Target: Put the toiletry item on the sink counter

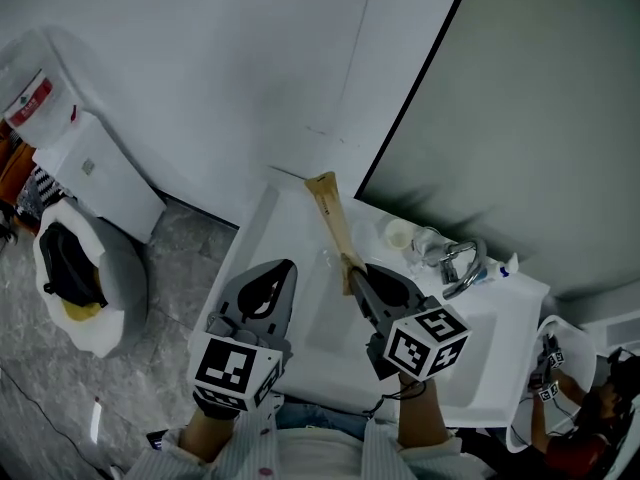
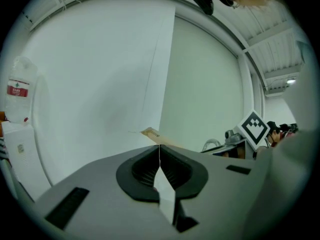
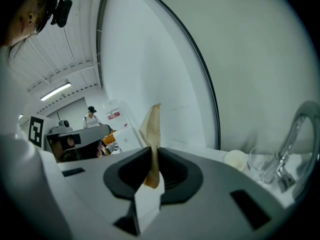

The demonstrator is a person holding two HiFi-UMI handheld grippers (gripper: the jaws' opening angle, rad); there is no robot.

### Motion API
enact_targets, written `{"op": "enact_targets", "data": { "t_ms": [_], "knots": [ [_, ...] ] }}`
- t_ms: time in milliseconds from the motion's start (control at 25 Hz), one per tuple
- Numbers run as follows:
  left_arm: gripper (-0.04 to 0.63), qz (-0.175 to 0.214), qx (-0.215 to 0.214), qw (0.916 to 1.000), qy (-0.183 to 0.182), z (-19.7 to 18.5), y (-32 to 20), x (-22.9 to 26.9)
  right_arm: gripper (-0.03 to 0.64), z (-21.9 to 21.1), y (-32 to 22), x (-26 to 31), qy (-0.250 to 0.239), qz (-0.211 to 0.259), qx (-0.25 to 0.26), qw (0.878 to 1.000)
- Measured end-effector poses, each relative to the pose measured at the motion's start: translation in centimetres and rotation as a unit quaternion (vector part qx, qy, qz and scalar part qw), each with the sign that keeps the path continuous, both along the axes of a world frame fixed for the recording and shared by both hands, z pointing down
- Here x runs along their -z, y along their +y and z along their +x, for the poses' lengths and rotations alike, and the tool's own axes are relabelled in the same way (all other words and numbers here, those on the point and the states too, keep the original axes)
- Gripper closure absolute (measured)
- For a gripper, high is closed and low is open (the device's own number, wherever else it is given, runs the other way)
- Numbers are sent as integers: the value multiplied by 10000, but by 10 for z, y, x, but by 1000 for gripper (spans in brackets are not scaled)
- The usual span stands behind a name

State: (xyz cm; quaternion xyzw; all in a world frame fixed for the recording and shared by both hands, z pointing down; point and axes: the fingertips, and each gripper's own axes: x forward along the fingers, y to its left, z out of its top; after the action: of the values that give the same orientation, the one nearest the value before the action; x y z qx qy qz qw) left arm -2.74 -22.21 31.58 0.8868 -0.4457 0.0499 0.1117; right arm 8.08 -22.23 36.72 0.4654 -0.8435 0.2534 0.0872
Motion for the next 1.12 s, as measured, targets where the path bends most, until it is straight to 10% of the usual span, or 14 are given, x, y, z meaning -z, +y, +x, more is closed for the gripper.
{"op": "enact_targets", "data": {
  "t_ms": [1120],
  "knots": [
    [578,-584,-246,9980,31,12,-72,-58,558,-8,-92,-71,1313,-722,1126,9823]
  ]
}}
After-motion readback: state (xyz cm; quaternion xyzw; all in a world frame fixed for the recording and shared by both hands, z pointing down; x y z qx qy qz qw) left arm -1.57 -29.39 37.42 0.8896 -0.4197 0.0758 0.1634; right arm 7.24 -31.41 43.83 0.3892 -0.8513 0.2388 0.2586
